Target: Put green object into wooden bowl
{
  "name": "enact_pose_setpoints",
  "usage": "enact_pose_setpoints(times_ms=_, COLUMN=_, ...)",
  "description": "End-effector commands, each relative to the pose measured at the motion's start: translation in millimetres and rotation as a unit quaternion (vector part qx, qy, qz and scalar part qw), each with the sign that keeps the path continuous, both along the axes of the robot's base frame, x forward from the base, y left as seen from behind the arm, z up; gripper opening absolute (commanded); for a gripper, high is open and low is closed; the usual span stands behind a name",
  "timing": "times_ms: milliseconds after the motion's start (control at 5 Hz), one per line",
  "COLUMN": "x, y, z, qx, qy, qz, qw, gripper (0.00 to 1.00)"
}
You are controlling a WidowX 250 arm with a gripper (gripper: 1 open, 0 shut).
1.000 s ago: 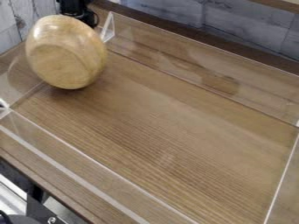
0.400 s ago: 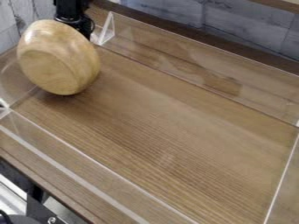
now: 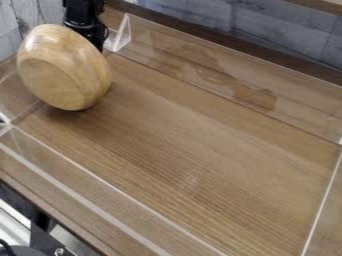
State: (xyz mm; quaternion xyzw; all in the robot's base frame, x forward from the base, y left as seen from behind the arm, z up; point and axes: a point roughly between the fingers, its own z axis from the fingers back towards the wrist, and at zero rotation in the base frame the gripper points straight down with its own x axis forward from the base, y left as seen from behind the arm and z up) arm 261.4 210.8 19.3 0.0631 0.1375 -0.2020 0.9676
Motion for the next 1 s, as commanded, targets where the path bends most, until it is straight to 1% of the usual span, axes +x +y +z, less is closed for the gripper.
enact_pose_setpoints(times_ms=0, x=-19.2, y=-2.6, z=-9.6, qx=-0.009, qy=0.027, qz=-0.003, qw=0.9996, gripper=0.00)
enact_pose_setpoints(times_ms=200, x=-24.0, y=-4.2, z=-9.6, qx=-0.008, qy=0.032, qz=-0.002, qw=0.9994, gripper=0.00)
enact_pose_setpoints(times_ms=800, x=-14.9, y=-0.8, z=-8.6, qx=-0.007, qy=0.045, qz=-0.054, qw=0.9975, gripper=0.00)
